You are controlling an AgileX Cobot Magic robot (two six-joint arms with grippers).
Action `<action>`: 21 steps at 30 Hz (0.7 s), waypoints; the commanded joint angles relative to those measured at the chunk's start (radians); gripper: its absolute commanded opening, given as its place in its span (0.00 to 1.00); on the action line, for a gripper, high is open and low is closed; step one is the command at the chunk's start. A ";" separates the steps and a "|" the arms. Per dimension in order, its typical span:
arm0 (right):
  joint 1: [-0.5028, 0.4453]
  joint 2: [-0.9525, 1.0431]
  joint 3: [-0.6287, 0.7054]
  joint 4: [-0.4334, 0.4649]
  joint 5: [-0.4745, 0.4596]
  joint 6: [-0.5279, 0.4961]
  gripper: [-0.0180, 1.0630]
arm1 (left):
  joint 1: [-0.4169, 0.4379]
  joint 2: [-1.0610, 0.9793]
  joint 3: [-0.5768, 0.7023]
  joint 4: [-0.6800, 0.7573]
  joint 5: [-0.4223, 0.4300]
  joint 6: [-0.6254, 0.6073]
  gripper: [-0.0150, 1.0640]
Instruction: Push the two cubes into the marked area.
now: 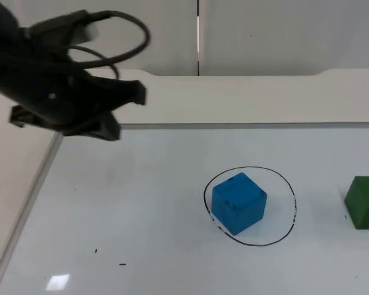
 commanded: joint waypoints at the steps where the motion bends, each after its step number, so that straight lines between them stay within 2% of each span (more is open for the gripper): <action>1: -0.008 -0.004 0.000 -0.004 -0.006 0.003 0.99 | 0.040 -0.032 0.026 0.034 0.011 -0.008 0.01; 8: -0.008 -0.004 0.000 -0.004 -0.006 0.003 0.99 | 0.151 -0.150 0.104 0.077 0.013 0.004 0.01; 13: -0.008 -0.004 0.000 -0.004 -0.006 0.003 0.99 | 0.184 -0.286 0.125 0.098 0.031 0.010 0.01; 21: -0.008 -0.004 0.000 -0.004 -0.006 0.003 0.99 | 0.190 -0.479 0.126 0.162 0.048 0.010 0.01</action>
